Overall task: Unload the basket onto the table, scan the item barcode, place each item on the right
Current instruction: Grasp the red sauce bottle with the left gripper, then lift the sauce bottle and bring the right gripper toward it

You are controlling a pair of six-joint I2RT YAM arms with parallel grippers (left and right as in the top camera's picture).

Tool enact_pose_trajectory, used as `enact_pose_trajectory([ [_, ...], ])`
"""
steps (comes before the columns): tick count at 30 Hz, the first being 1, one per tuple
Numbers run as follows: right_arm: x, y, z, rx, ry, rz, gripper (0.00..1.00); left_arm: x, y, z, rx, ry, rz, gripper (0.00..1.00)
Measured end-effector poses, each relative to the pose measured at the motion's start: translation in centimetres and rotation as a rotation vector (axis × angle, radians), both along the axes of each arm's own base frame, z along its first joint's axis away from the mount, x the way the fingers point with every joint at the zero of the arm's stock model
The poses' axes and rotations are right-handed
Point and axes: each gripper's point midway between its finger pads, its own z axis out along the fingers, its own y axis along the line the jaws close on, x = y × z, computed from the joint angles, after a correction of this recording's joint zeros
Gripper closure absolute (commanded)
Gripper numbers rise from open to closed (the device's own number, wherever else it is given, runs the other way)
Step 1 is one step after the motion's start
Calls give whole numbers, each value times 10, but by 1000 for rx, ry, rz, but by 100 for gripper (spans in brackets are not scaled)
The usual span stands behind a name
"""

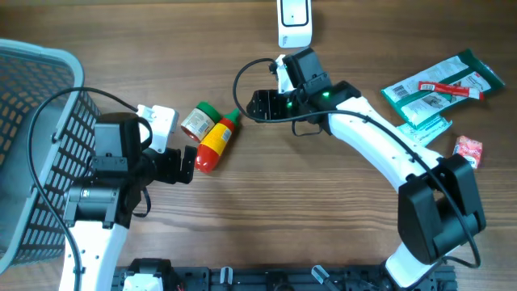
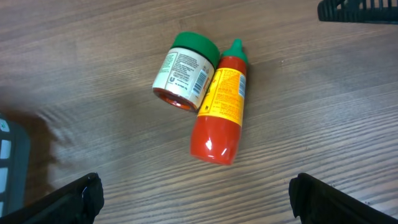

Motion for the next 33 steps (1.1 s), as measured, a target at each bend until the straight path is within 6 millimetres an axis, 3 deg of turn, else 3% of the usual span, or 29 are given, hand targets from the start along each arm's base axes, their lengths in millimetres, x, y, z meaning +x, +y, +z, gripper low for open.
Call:
enact_pose_trajectory([
  [3, 8, -32, -6, -29, 45, -74, 12, 8, -2, 5, -8, -37, -6, 0],
  [5, 16, -55, -7, -40, 58, -120, 12, 8, -3, -3, -10, 3, -8, 0],
  [8, 27, -83, 10, -40, 19, -169, 11, 7, -7, -38, -3, 153, -22, 0],
  [12, 35, -103, 31, -36, -45, -194, 10, 3, -31, -96, 58, 370, -115, 0],
  [17, 39, -115, 31, -50, -58, -199, 9, 10, -44, -138, 112, 456, -162, 0],
  [19, 41, -120, 31, -61, -68, -194, 9, 29, -41, -146, 144, 408, -144, 0],
  [22, 41, -121, 31, -66, -68, -193, 9, 57, -42, -142, 163, 291, -137, 0],
  [25, 41, -121, 31, -66, -68, -193, 9, 69, -43, -140, 170, 243, -139, 0],
  [28, 41, -121, 31, -66, -68, -193, 8, 63, -42, -150, 175, 287, -147, 12],
  [31, 41, -121, 31, -66, -68, -193, 8, 53, -44, -156, 166, 331, -168, 13],
  [33, 41, -121, 31, -66, -68, -193, 9, 55, -45, -158, 161, 322, -171, 20],
])
